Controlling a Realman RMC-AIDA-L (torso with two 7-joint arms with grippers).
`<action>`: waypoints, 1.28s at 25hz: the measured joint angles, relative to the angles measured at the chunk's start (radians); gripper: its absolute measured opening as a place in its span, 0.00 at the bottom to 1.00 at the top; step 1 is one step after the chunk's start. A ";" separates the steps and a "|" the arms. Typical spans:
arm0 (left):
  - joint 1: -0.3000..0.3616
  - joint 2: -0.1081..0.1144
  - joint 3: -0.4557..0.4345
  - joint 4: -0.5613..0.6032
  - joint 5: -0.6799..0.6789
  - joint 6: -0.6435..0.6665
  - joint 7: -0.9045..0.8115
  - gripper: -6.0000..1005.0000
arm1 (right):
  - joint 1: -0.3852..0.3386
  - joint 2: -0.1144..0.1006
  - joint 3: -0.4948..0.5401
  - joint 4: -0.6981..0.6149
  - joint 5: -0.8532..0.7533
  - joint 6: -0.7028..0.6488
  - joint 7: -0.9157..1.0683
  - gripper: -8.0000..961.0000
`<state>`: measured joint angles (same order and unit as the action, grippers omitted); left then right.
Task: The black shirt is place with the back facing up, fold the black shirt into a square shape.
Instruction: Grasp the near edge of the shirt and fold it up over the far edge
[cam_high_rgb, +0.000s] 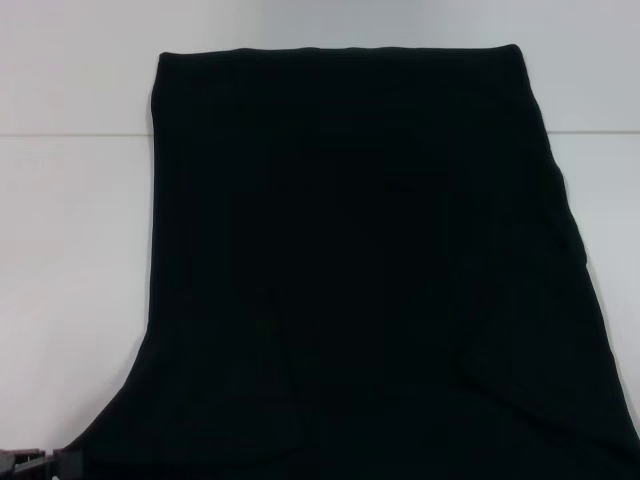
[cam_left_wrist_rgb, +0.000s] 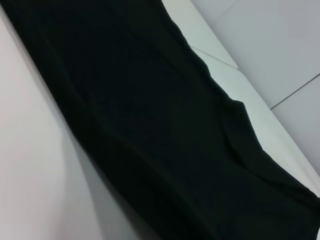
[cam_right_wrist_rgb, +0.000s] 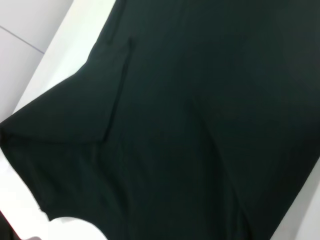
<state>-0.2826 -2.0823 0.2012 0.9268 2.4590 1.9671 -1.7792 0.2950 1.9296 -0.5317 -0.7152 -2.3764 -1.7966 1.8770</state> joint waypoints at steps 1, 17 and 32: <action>0.001 0.000 0.000 0.000 0.001 0.001 0.000 0.15 | -0.004 -0.001 0.003 0.000 0.000 -0.003 -0.001 0.07; -0.216 0.047 -0.004 -0.158 -0.048 -0.137 -0.014 0.16 | 0.154 0.029 0.162 0.018 0.010 0.038 -0.062 0.07; -0.497 0.099 -0.005 -0.386 -0.070 -0.762 -0.044 0.17 | 0.513 0.045 0.166 0.200 0.030 0.563 0.015 0.07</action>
<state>-0.7792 -1.9838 0.1963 0.5410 2.3895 1.2054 -1.8228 0.8078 1.9750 -0.3660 -0.5157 -2.3463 -1.2340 1.8923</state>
